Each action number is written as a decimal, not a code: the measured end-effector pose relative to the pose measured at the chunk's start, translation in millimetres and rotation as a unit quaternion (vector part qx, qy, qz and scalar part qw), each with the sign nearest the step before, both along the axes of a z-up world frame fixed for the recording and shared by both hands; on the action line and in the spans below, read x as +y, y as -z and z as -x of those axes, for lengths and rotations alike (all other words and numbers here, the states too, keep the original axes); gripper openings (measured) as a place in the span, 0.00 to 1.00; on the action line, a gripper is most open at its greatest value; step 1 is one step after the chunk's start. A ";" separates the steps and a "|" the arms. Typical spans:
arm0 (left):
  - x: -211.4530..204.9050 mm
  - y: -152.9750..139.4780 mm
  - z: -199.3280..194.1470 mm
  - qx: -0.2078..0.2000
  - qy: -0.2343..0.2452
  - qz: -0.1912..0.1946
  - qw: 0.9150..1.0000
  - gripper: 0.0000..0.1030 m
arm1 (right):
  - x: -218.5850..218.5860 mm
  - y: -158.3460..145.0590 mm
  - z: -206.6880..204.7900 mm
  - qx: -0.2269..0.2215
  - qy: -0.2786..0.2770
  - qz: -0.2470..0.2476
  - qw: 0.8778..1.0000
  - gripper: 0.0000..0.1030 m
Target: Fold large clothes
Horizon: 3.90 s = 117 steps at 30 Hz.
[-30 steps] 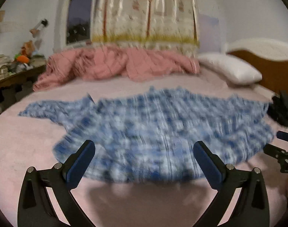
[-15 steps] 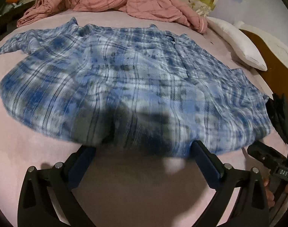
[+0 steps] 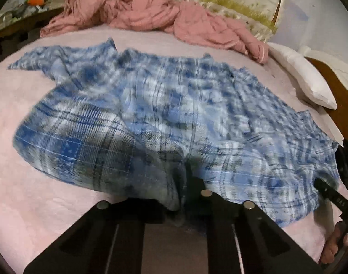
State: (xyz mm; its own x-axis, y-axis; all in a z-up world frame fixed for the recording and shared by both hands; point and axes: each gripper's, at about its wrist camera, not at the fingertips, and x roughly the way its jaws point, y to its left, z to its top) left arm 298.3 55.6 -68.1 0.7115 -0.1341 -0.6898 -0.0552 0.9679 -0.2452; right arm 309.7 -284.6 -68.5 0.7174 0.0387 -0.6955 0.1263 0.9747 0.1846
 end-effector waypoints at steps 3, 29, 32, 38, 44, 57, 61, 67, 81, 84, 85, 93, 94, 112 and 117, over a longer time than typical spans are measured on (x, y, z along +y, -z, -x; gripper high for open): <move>-0.1 -12.8 12.3 -0.018 0.009 -0.008 1.000 0.09 | -0.6 -15.7 17.0 -0.041 0.001 0.012 0.999 0.06; 11.2 -49.0 198.1 -0.069 0.033 -0.074 0.994 0.34 | 53.4 -43.4 201.7 -0.091 -0.057 0.077 0.991 0.07; 4.0 -53.8 198.4 -0.092 0.059 -0.087 0.990 0.50 | 58.8 -39.9 202.4 -0.095 -0.059 0.099 0.989 0.13; 5.6 -64.8 213.8 -0.148 0.066 -0.078 0.984 0.78 | 64.9 -43.3 216.2 -0.106 -0.087 0.075 0.988 0.56; -6.8 -81.1 243.3 -0.250 0.047 -0.117 0.960 0.97 | 77.9 -62.7 237.8 -0.175 -0.110 0.074 0.976 0.67; -37.5 -132.6 221.0 -0.314 0.048 -0.130 0.939 1.00 | 38.9 -120.7 228.2 -0.234 -0.056 0.085 0.967 0.74; -54.1 -150.3 179.7 -0.318 0.048 -0.119 0.939 1.00 | 2.6 -153.3 207.5 -0.254 -0.019 0.092 0.963 0.81; -87.8 -132.0 123.8 -0.290 0.048 -0.071 0.953 1.00 | -74.1 -184.1 158.6 -0.230 0.028 0.022 0.973 0.80; -150.2 -67.7 61.4 -0.257 0.083 -0.137 0.953 1.00 | -208.2 -77.7 34.2 -0.054 0.097 -0.035 0.993 0.60; -142.9 -67.8 63.9 -0.266 0.075 -0.119 0.954 1.00 | -227.5 -62.6 12.6 -0.038 0.123 -0.018 0.991 0.58; -139.5 -67.4 65.0 -0.267 0.070 -0.112 0.955 1.00 | -232.1 -58.4 7.1 -0.035 0.127 -0.022 0.991 0.53; -129.6 -66.0 64.1 -0.263 0.050 -0.093 0.959 1.00 | -225.3 -43.1 -4.7 -0.039 0.099 -0.005 0.994 0.03; -131.6 -66.8 68.8 -0.273 0.051 -0.099 0.956 1.00 | -218.3 -47.8 -1.0 -0.048 0.089 -0.003 0.995 0.03; -151.6 -64.5 71.0 -0.272 0.064 -0.153 0.948 1.00 | -169.3 -62.9 16.9 -0.045 0.087 0.032 0.995 0.48; -151.7 -65.0 70.0 -0.272 0.065 -0.154 0.948 1.00 | -218.8 -46.2 -4.6 -0.030 0.105 -0.027 0.994 0.48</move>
State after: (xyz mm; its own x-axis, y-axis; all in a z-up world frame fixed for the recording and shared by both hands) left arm 228.3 -96.1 -3.1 0.9643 -0.0969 -0.2463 0.1226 0.9882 0.0914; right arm 314.3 -503.5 -22.3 0.7542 -0.0796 -0.6518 0.3123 0.9167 0.2494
